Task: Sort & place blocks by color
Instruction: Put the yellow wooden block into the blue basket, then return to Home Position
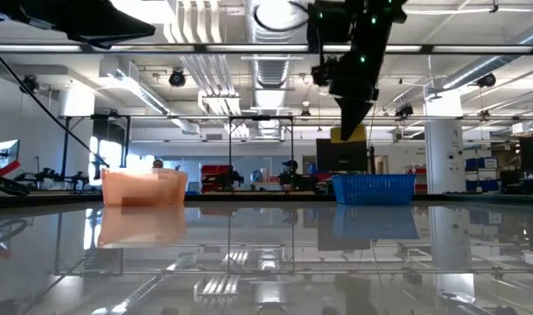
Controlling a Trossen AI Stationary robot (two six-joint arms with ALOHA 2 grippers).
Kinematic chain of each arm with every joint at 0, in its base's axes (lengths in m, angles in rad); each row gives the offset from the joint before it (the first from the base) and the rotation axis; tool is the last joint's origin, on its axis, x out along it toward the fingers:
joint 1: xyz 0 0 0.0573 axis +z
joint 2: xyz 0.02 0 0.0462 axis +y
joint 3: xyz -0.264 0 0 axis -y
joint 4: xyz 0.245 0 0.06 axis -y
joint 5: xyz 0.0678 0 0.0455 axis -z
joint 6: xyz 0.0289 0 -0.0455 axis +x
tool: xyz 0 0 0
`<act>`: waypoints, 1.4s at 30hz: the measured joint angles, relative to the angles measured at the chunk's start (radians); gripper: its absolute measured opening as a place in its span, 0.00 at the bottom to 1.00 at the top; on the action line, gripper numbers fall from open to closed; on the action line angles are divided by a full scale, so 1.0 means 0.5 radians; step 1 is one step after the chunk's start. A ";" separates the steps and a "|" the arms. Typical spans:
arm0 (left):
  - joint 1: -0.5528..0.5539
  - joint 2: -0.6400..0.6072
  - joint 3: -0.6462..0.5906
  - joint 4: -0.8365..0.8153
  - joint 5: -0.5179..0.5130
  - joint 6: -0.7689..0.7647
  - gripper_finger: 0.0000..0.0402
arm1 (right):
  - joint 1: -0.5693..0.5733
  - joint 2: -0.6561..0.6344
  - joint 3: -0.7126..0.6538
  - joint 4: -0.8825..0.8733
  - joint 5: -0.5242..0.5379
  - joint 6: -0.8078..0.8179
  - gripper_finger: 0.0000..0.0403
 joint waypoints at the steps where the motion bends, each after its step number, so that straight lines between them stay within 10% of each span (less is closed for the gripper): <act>1: 0.000 0.000 0.000 0.002 0.000 0.000 0.13 | -0.070 -0.012 -0.014 0.000 0.002 -0.069 0.28; 14: 0.000 0.012 0.000 0.001 -0.001 -0.002 0.13 | -0.739 0.165 -0.147 0.109 -0.198 -0.497 0.28; 42: 0.000 0.015 0.000 -0.026 -0.001 -0.014 0.13 | -0.764 0.188 -0.170 0.132 -0.202 -0.355 0.41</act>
